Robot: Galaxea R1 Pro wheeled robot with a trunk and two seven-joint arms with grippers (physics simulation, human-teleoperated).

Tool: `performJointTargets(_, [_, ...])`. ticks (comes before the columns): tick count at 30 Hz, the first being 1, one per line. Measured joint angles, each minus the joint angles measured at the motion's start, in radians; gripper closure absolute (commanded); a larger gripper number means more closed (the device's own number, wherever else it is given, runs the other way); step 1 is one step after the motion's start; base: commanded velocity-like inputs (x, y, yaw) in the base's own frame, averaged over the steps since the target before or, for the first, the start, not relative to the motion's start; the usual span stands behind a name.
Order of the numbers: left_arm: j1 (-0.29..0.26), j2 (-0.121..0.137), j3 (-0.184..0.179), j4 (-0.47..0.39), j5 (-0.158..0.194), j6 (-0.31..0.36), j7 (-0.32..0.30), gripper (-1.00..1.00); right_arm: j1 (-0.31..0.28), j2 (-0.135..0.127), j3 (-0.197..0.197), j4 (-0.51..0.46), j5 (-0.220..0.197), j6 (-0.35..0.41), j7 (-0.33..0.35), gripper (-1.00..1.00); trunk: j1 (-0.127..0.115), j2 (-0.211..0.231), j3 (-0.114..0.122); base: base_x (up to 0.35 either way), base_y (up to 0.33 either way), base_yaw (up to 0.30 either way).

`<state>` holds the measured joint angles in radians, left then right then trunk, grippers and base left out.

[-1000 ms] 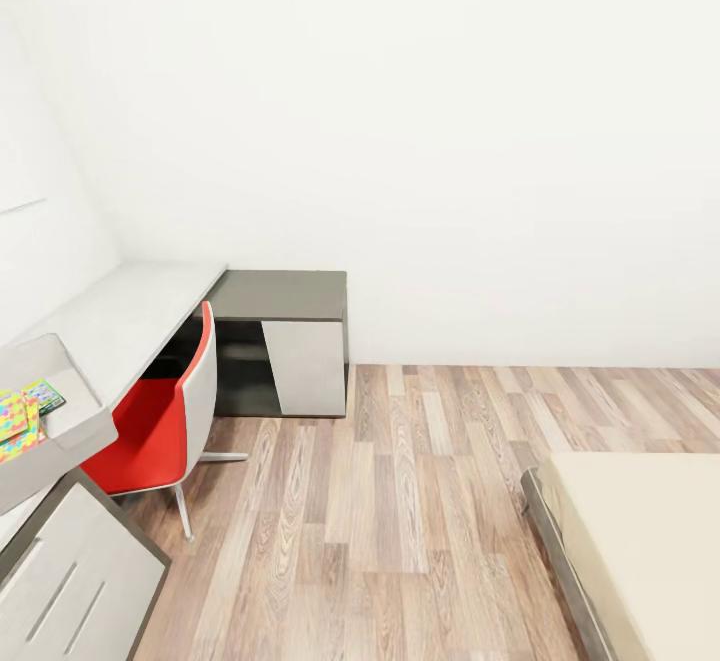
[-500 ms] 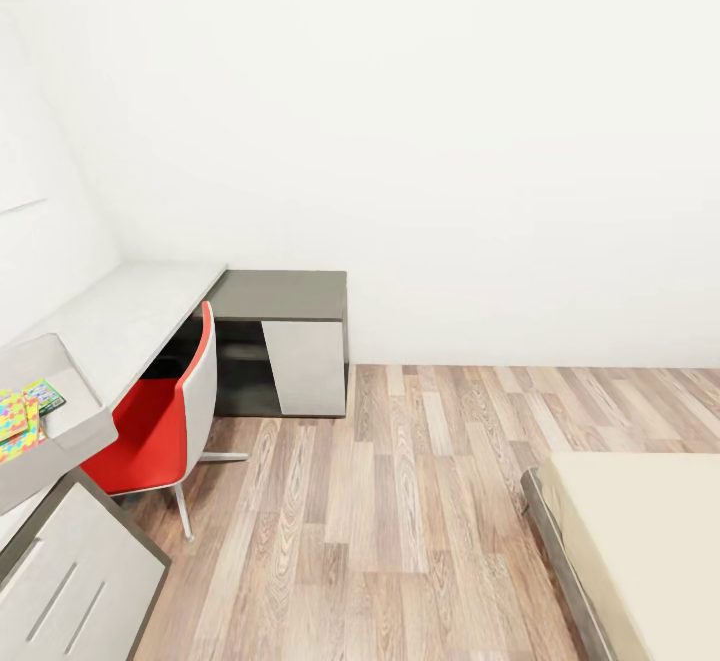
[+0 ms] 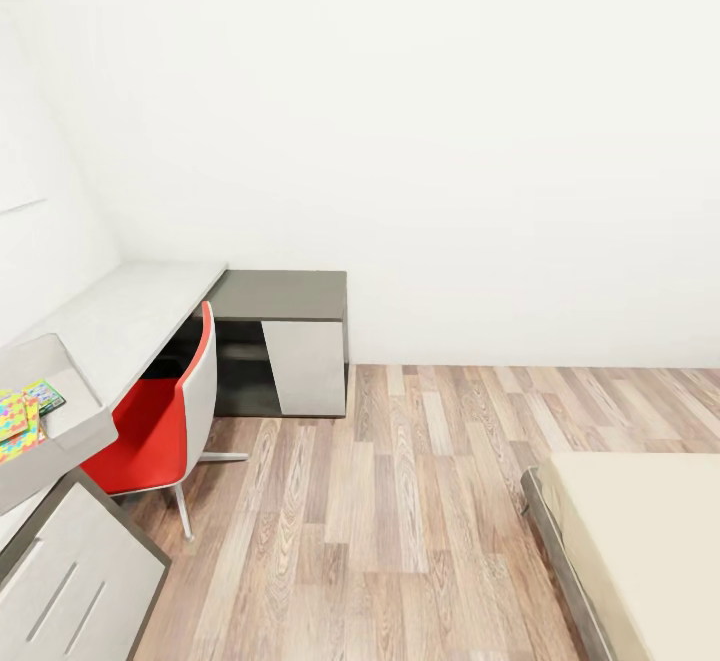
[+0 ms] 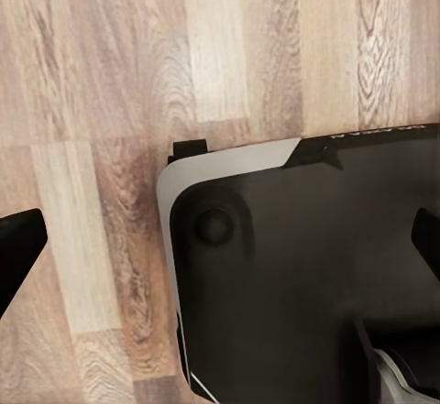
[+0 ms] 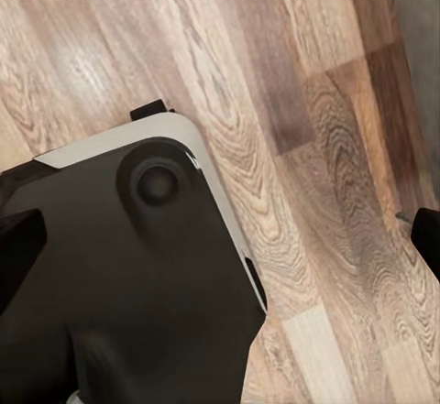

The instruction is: Put all the toys in the child's room - the three board games (two on the bed and one on the table), the two jigsaw puzzles on the table, and the tennis ball on the table - inside the toy box on the table in the child's room.

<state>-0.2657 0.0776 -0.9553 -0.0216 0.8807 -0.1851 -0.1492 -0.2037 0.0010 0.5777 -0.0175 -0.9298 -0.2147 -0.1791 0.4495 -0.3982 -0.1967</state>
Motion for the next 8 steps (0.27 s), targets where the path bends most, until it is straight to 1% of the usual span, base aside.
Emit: performJointTargets(8, [0.000,0.000,0.000,0.000,0.000,0.000,0.000,-1.00,0.000,0.000,0.000,0.000,0.000,0.000,0.000,-1.00,0.000,0.000,0.000,0.000,0.000,0.000])
